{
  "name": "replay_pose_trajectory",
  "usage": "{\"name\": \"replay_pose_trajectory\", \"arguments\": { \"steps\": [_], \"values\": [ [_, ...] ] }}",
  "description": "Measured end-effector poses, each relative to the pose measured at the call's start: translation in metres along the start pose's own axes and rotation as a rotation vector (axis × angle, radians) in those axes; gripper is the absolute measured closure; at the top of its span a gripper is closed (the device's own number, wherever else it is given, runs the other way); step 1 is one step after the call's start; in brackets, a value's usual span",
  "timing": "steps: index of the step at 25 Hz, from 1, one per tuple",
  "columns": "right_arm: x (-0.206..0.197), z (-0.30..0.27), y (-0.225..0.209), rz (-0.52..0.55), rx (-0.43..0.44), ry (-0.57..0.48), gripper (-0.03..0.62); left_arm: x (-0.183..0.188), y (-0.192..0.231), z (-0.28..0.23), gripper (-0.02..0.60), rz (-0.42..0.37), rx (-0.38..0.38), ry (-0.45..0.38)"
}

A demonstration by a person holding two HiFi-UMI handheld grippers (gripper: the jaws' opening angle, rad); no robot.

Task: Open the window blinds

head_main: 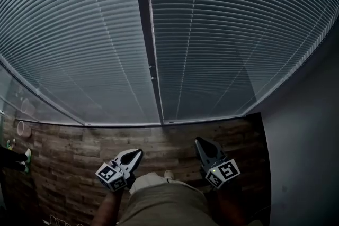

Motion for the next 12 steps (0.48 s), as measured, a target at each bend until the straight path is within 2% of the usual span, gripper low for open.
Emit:
{"name": "replay_pose_trajectory", "arguments": {
  "steps": [4,12],
  "values": [
    [0.005,0.003,-0.007,-0.007,-0.017,-0.04,0.577,0.002,0.003,-0.003,0.569,-0.022,-0.006,0.008],
    [0.001,-0.003,-0.012,-0.023,-0.018,-0.031,0.576,-0.005,-0.007,-0.005,0.569,-0.053,-0.031,-0.005]
  ]
}}
Point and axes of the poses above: the fingertips, and each gripper's own axes: z backward along the fingers, y to its left, x out of its top, the point moved 8 cm from there along z, backward along the fingers, and after that the axes turned 10 degrees about x, right-handed, at the moved point
